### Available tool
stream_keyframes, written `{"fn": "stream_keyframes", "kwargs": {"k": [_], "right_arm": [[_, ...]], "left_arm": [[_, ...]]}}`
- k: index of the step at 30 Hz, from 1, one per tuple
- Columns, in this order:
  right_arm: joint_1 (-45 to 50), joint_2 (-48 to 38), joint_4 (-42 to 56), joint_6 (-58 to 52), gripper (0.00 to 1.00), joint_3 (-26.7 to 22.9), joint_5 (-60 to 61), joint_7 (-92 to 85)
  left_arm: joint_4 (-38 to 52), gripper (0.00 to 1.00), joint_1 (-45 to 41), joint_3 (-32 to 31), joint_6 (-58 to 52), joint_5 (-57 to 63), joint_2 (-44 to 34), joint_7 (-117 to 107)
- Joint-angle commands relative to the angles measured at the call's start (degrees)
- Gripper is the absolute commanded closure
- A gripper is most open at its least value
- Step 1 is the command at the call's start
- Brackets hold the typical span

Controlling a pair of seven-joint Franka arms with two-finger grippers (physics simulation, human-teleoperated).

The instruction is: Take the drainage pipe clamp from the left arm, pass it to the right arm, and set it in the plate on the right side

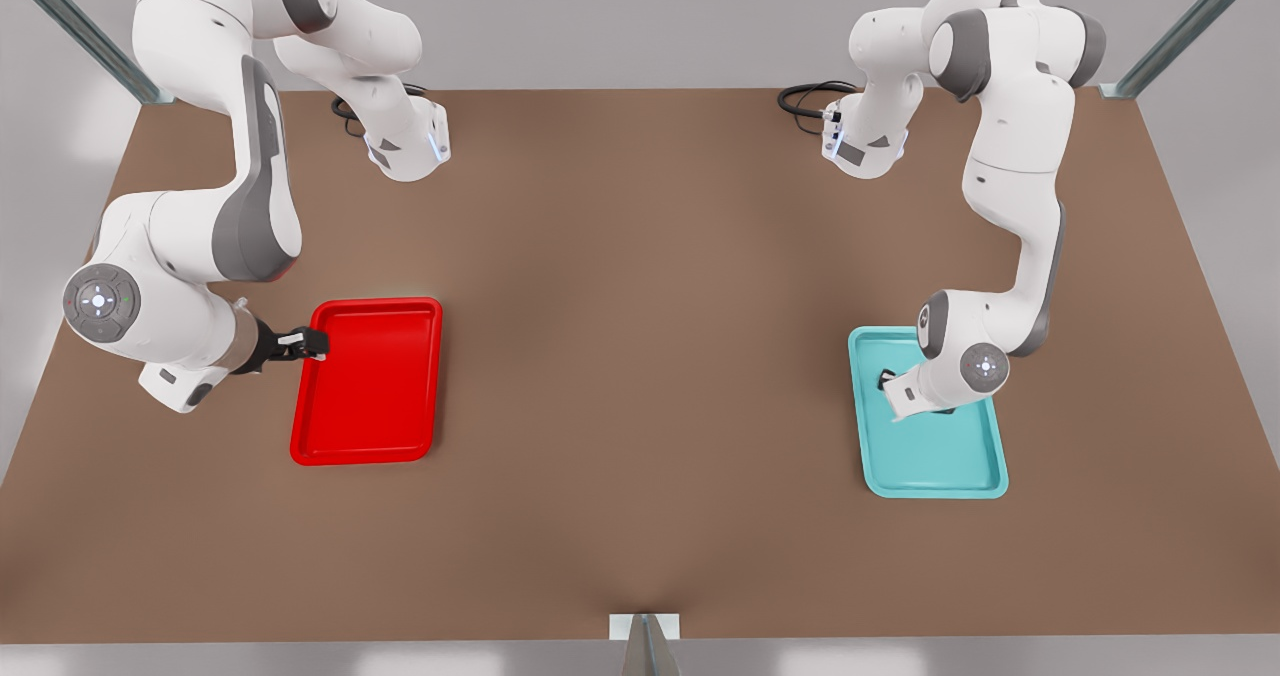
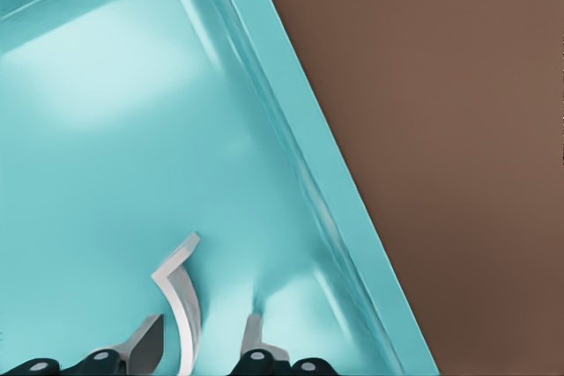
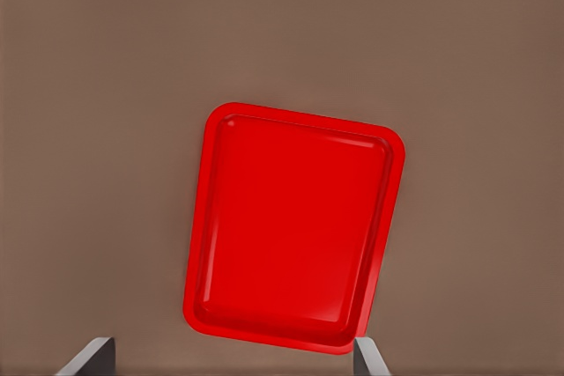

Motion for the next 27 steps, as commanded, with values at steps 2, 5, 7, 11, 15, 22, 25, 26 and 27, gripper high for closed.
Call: {"fn": "stream_keyframes", "kwargs": {"k": [2,5,7,11,15,22,25,26,27], "right_arm": [[0.0,-0.07,-0.14,-0.07,0.0,0.0,0.05,-0.39],[0.09,-0.07,-0.23,-0.07,0.0,0.0,0.05,-0.39],[0.09,0.19,-0.23,-0.07,0.0,0.0,0.05,-0.39],[0.18,0.37,-0.14,-0.07,0.0,0.09,0.05,-0.39],[0.18,0.46,-0.23,-0.16,0.0,0.09,0.05,-0.39],[0.18,0.55,-0.23,-0.33,0.0,0.09,0.05,-0.39],[0.09,0.55,-0.14,-0.33,0.0,0.09,0.05,-0.48],[0.18,0.55,-0.14,-0.33,0.0,0.09,0.05,-0.48],[0.18,0.55,-0.14,-0.33,0.0,0.09,0.05,-0.48]], "left_arm": [[0.11,0.42,0.0,0.0,1.08,-0.07,-0.13,9.77],[0.11,0.42,0.09,0.0,1.08,-0.07,0.04,9.77],[0.2,0.42,0.26,0.0,1.25,-0.07,0.4,9.68],[0.2,0.55,0.53,0.0,2.48,-0.15,0.84,9.68],[0.2,0.61,0.53,0.0,2.31,-0.24,0.83,9.68],[0.29,0.75,0.44,0.0,2.22,-0.24,0.48,8.54],[0.29,0.79,0.53,0.0,2.22,-0.24,0.48,7.31],[0.29,0.79,0.53,0.0,2.22,-0.15,0.48,7.4],[0.29,0.79,0.53,0.0,2.04,-0.15,0.31,7.48]]}}
